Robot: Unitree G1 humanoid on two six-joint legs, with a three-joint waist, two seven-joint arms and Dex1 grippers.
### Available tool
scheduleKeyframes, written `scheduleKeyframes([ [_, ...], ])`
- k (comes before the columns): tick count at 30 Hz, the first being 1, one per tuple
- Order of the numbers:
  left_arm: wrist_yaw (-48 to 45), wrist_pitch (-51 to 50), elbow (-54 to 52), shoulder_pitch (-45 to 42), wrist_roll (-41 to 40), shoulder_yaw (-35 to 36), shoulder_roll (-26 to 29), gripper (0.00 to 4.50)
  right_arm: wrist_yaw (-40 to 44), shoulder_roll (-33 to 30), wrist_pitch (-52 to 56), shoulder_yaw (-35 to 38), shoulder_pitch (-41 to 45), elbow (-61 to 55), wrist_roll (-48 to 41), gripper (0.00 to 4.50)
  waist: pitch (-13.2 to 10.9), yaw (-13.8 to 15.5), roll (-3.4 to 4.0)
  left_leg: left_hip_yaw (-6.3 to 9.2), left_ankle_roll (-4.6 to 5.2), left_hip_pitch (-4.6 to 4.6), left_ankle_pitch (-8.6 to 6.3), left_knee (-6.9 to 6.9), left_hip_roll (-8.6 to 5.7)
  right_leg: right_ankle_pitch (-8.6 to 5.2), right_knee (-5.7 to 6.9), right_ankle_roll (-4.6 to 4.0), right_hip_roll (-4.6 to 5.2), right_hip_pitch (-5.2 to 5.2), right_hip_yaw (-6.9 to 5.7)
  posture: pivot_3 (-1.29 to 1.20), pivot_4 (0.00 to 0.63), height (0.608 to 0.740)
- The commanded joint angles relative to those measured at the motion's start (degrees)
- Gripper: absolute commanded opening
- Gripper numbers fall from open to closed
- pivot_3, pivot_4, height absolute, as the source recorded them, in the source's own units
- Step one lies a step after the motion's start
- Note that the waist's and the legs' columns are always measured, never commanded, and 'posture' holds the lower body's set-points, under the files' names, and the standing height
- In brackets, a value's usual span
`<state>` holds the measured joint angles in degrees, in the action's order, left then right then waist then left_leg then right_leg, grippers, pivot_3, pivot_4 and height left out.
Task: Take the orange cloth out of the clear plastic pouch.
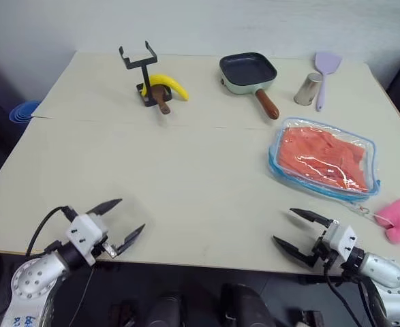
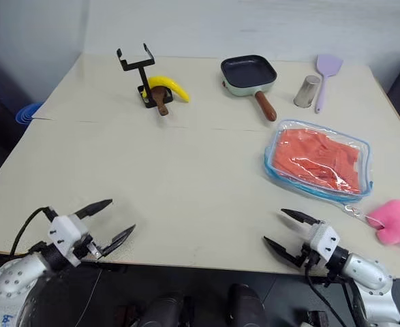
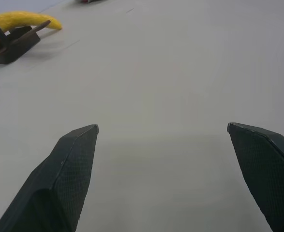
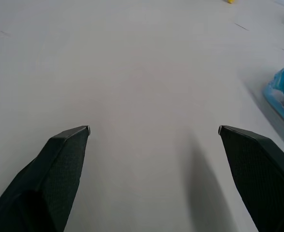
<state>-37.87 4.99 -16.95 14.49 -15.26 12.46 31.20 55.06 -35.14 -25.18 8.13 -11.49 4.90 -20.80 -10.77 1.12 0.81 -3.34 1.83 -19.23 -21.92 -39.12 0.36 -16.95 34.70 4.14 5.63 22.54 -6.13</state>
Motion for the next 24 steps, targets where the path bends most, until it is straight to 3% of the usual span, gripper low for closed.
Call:
scheduleKeyframes([
  [1,-0.9,-1.4,0.0,0.2,-0.3,-1.2,0.2,4.49,-1.2,0.6,1.3,1.4,-1.5,-3.2,-1.2,4.50,0.0,-0.1,0.00,0.00,0.00,0.00,0.00,0.00,0.00,0.00,0.00,0.00,-0.01,0.00,-0.01,0.00,0.150,0.740],
  [8,-7.4,-5.3,-0.1,0.0,-8.5,-0.8,0.6,4.49,-4.1,1.2,5.2,1.5,-2.9,-9.2,-1.5,4.50,0.0,-0.5,0.00,-0.03,-0.07,0.01,0.05,0.00,0.00,0.01,0.03,0.02,-0.01,0.01,0.01,0.00,0.150,0.740],
  [21,-13.2,-6.6,-1.8,-2.5,-11.6,-1.3,3.0,4.49,-8.5,1.6,7.2,2.6,-4.2,-13.3,0.5,4.50,0.0,-0.5,0.00,-0.02,-0.09,0.01,0.07,0.00,-0.01,0.01,0.06,0.02,-0.01,0.01,0.02,0.00,0.150,0.740],
  [24,-13.3,-10.5,-5.6,-4.3,-15.2,-2.7,2.7,4.49,-10.8,-2.6,7.1,5.7,4.2,-8.0,4.4,4.50,0.0,-1.1,0.05,-0.08,-0.09,0.01,0.11,-0.03,-0.02,0.02,0.07,0.04,-0.02,0.02,0.07,0.00,0.150,0.740],
])
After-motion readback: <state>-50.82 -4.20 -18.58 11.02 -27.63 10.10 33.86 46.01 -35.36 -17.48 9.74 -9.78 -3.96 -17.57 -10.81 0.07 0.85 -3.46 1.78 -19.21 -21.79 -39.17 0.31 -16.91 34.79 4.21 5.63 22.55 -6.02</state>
